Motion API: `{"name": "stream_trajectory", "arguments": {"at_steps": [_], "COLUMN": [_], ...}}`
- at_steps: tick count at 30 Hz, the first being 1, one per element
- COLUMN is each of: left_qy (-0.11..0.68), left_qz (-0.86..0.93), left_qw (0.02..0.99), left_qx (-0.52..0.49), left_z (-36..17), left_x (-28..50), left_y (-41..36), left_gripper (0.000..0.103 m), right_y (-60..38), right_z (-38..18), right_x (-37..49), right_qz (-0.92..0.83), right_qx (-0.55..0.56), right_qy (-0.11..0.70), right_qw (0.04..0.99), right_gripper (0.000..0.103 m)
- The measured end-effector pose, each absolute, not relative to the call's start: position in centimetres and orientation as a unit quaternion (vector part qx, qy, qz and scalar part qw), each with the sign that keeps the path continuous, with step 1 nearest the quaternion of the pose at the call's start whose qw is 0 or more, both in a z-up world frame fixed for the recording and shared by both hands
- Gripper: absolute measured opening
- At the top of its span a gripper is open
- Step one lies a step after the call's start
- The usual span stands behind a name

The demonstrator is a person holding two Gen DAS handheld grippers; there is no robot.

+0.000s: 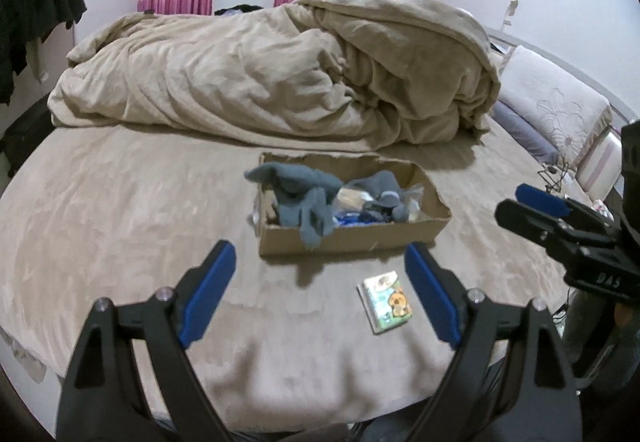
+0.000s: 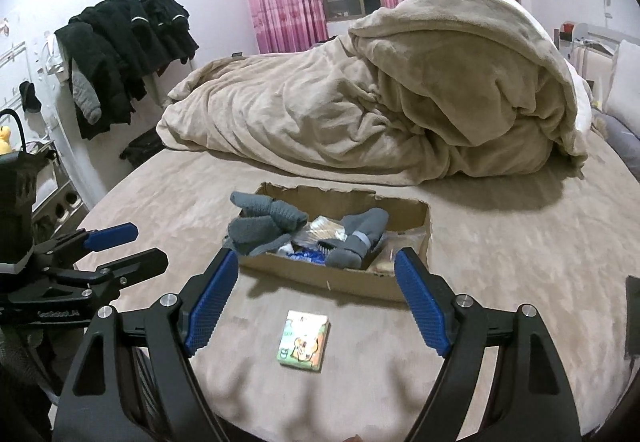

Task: Organize objects
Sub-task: 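Grasp the green tissue pack with the right gripper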

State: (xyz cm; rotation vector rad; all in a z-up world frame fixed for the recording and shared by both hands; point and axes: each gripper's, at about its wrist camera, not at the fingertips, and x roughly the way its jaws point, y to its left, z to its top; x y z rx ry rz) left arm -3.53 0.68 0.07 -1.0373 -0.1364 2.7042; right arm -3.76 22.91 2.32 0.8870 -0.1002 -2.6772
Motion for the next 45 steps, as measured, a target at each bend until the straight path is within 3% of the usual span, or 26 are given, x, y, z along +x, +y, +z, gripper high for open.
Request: {"name": "stream_trajectory", "arguments": {"at_steps": [37, 42, 45], "left_qy": [-0.056, -0.054, -0.048], "left_qz": [0.870, 0.870, 0.871], "left_qw": [0.095, 0.094, 0.093], "left_qx": [-0.481, -0.482, -0.480], "left_z": [-14.5, -15.0, -15.1], "left_x": [-6.0, -6.3, -6.3], "left_y": [0.6, 0.7, 0.8], "left_gripper": [0.088, 0.088, 0.088], "right_y": [18.1, 18.2, 18.5], "right_z": [-14.0, -14.1, -13.9], "right_x": [-6.8, -6.9, -6.9], "right_qz": [-0.866, -0.869, -0.874], "right_qx": [0.465, 0.462, 0.457], "right_qy": [-0.002, 0.004, 0.001], "right_qw": [0.185, 0.177, 0.168], "right_gripper": [0.085, 0.082, 0.072]}}
